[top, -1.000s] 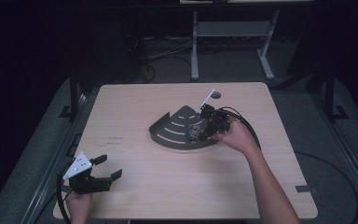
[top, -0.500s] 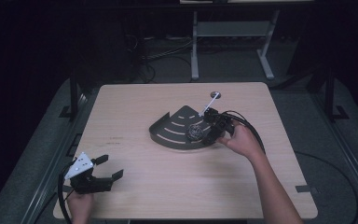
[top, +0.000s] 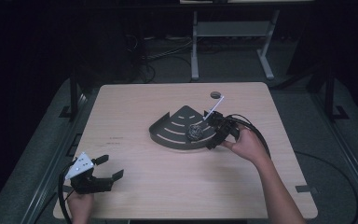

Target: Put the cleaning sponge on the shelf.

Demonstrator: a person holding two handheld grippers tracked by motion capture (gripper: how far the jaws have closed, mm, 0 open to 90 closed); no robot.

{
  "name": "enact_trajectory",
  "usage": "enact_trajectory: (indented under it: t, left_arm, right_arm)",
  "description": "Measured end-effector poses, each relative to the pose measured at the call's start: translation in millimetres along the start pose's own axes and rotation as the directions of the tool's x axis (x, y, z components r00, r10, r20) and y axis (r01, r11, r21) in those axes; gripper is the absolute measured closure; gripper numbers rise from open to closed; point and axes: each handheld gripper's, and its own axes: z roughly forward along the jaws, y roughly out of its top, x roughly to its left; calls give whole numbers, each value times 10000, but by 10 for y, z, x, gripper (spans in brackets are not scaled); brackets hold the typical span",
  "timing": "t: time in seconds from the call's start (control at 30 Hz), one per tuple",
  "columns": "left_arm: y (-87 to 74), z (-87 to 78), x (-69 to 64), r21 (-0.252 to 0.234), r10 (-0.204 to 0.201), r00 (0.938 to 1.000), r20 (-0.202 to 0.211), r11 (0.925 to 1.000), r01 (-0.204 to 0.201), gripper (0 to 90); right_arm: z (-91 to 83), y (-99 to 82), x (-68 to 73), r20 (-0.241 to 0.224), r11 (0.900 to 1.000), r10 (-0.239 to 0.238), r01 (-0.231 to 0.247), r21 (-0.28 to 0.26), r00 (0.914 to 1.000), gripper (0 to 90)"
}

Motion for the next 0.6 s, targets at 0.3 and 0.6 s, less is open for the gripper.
enact_trajectory:
  t: [0.3,0.6]
  left_arm:
    - [1,4,-2,12,21,10000,-13,10000,-21,137]
    - [0,4,-2,12,2,10000,-9,10000,-2,137]
  right_arm:
    - [13,-137,-6,-173,9996,243,-246,-147,9996,191]
    - [1,-213,21,-101,9997,185,-186,-180,9998,190]
